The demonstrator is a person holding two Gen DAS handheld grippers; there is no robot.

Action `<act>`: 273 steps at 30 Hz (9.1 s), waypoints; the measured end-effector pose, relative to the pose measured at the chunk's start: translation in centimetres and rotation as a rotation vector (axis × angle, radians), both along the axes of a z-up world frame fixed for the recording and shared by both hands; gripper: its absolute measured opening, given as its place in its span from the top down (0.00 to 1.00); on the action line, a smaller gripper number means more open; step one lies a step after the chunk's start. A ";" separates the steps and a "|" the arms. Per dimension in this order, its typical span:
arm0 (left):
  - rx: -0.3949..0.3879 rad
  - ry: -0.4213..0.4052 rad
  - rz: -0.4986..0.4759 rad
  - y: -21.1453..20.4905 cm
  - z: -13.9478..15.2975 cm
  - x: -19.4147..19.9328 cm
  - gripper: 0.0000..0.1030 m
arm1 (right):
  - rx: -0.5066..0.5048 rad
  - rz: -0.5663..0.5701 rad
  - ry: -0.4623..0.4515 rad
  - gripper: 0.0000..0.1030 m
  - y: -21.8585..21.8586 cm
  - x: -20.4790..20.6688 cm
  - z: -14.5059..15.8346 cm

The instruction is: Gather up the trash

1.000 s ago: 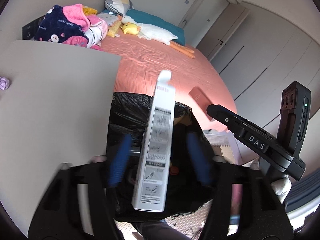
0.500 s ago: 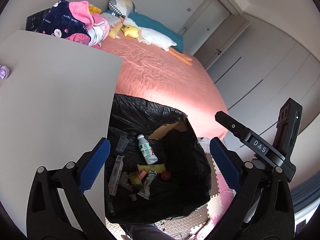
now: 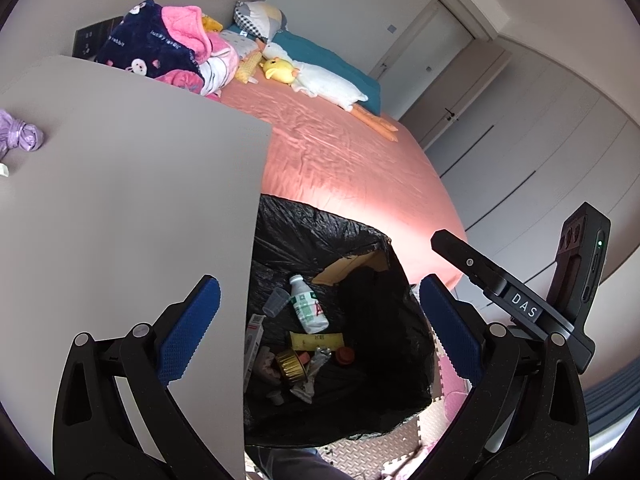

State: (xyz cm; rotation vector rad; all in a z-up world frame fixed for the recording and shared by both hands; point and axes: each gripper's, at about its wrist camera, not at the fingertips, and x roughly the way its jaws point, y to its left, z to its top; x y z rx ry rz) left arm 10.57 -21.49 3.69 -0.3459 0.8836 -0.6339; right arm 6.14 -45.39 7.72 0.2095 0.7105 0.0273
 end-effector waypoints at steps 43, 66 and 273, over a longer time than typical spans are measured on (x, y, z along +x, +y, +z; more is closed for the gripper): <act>0.152 0.006 0.446 18.1 -1.2 3.5 0.06 | 0.039 0.317 0.024 0.24 17.7 8.8 -2.3; 0.248 0.163 0.681 24.0 -3.0 11.0 0.11 | 0.047 0.381 0.045 0.24 22.4 13.6 -3.4; 0.124 -0.077 -0.066 -6.4 2.5 2.0 0.06 | 0.008 -0.205 -0.013 0.24 -6.1 -0.3 2.3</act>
